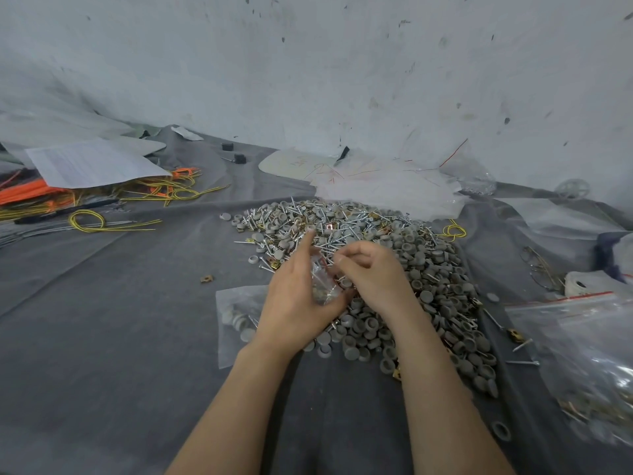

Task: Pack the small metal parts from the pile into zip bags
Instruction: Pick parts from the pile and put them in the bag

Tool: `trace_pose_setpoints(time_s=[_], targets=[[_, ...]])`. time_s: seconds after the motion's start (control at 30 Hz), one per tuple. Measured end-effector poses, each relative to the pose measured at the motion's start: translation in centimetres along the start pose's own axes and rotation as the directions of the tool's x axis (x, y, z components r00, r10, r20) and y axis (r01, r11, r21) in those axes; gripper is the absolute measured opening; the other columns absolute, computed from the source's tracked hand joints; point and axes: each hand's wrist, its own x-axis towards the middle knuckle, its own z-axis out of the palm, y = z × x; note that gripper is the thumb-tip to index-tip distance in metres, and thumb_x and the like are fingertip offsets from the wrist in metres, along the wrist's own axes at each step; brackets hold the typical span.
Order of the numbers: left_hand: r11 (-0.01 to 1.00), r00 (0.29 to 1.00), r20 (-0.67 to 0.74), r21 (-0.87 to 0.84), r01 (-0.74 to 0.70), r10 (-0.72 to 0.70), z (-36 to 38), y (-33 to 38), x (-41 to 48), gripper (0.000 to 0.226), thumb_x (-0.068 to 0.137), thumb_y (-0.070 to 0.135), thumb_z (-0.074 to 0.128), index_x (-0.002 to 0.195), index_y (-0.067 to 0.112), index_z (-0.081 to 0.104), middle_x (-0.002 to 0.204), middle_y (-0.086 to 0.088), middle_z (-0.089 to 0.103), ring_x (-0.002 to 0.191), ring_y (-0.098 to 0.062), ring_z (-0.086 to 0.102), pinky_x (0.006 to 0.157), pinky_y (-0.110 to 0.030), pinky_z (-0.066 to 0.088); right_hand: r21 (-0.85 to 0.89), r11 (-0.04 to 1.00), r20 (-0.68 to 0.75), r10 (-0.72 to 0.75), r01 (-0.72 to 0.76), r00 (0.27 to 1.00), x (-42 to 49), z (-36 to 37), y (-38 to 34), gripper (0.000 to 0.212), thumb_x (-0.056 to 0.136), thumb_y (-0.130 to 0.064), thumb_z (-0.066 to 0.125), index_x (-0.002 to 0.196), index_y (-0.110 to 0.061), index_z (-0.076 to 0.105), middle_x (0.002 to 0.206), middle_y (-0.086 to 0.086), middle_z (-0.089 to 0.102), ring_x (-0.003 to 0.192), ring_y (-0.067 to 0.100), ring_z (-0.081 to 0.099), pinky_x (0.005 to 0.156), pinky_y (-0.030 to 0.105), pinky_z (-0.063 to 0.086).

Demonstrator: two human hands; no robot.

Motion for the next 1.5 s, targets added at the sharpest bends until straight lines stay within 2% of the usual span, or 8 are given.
trace_pose_setpoints(time_s=[0.13, 0.3, 0.5, 1.0, 1.13, 1.23, 1.33, 1.5], targets=[[1.0, 1.0, -0.005, 0.012, 0.004, -0.004, 0.1, 0.0, 0.0, 0.102, 0.074, 0.047, 0.074, 0.151, 0.024, 0.011, 0.134, 0.006, 0.047, 0.124, -0.011, 0.042, 0.104, -0.029, 0.036, -0.303, 0.947, -0.266, 0.018, -0.101, 0.964, 0.3, -0.5, 1.2, 0.015, 0.092, -0.016, 0.057, 0.102, -0.015, 0.069, 0.094, -0.002, 0.068, 0.084, 0.011, 0.061, 0.067, 0.018, 0.044], [1.0, 1.0, -0.011, 0.015, 0.001, 0.0, 0.1, -0.1, 0.0, 0.101, 0.074, 0.046, 0.075, 0.151, 0.022, 0.012, 0.134, 0.005, 0.047, 0.125, -0.012, 0.042, 0.104, -0.029, 0.035, -0.614, 0.76, -0.168, 0.138, -0.214, 0.976, 0.2, 0.1, 1.5, 0.024, 0.091, -0.033, 0.06, 0.113, -0.026, 0.066, 0.123, 0.007, 0.055, 0.119, 0.032, 0.046, 0.099, 0.042, 0.041], [1.0, 1.0, -0.015, 0.017, -0.004, 0.004, 0.2, 0.0, 0.1, 0.102, 0.075, 0.045, 0.075, 0.151, 0.022, 0.011, 0.134, 0.006, 0.046, 0.125, -0.01, 0.042, 0.102, -0.025, 0.034, -0.609, 0.756, -0.22, 0.128, -0.238, 0.967, 0.1, 0.8, 1.4, 0.014, 0.092, -0.029, 0.058, 0.104, -0.027, 0.066, 0.122, 0.007, 0.051, 0.12, 0.031, 0.042, 0.1, 0.045, 0.038], [1.0, 1.0, -0.016, 0.028, -0.009, 0.009, 0.2, 0.0, 0.0, 0.102, 0.075, 0.044, 0.074, 0.151, 0.021, 0.011, 0.134, 0.007, 0.046, 0.124, -0.01, 0.043, 0.102, -0.024, 0.034, -0.708, 0.674, -0.133, 0.163, -0.209, 0.978, 0.7, 1.0, 1.9, 0.026, 0.096, -0.031, 0.049, 0.117, -0.021, 0.061, 0.13, 0.007, 0.046, 0.124, 0.03, 0.038, 0.101, 0.046, 0.03], [1.0, 1.0, -0.014, 0.028, -0.008, 0.009, 0.1, -0.1, 0.0, 0.102, 0.075, 0.045, 0.074, 0.151, 0.024, 0.01, 0.132, 0.008, 0.046, 0.123, -0.01, 0.043, 0.102, -0.025, 0.035, -0.582, 0.786, -0.277, 0.05, -0.209, 0.959, 0.5, 0.7, 1.5, 0.02, 0.097, -0.026, 0.049, 0.104, -0.016, 0.064, 0.116, 0.006, 0.056, 0.114, 0.028, 0.048, 0.097, 0.042, 0.039], [0.999, 1.0, -0.014, 0.031, -0.01, 0.011, 0.1, -0.1, 0.0, 0.102, 0.075, 0.046, 0.074, 0.151, 0.024, 0.011, 0.131, 0.01, 0.046, 0.122, -0.009, 0.043, 0.101, -0.023, 0.034, -0.238, 0.968, -0.334, -0.008, -0.076, 0.942, 0.5, 0.1, 1.0, 0.006, 0.095, -0.021, 0.055, 0.093, -0.017, 0.059, 0.09, -0.006, 0.06, 0.09, 0.014, 0.056, 0.073, 0.021, 0.043], [1.0, 1.0, -0.012, 0.023, -0.01, 0.011, 0.2, -0.1, 0.0, 0.101, 0.075, 0.045, 0.074, 0.151, 0.024, 0.01, 0.13, 0.012, 0.045, 0.122, -0.008, 0.042, 0.1, -0.022, 0.033, 0.02, 0.999, -0.171, 0.042, -0.039, 0.984, 0.2, -0.3, 0.2, 0.006, 0.091, -0.022, 0.062, 0.092, -0.023, 0.056, 0.085, -0.011, 0.063, 0.079, 0.001, 0.058, 0.061, 0.007, 0.035], [1.0, 1.0, -0.001, 0.0, -0.01, 0.01, 0.1, -0.1, 0.0, 0.1, 0.075, 0.037, 0.074, 0.152, 0.018, 0.012, 0.137, 0.003, 0.046, 0.125, -0.013, 0.044, 0.103, -0.03, 0.038, 0.091, 0.995, 0.139, 0.014, -0.027, 0.99, -0.1, 0.2, -0.5, 0.008, 0.089, -0.018, 0.064, 0.086, -0.024, 0.062, 0.069, -0.016, 0.07, 0.063, -0.007, 0.064, 0.054, 0.003, 0.042]])
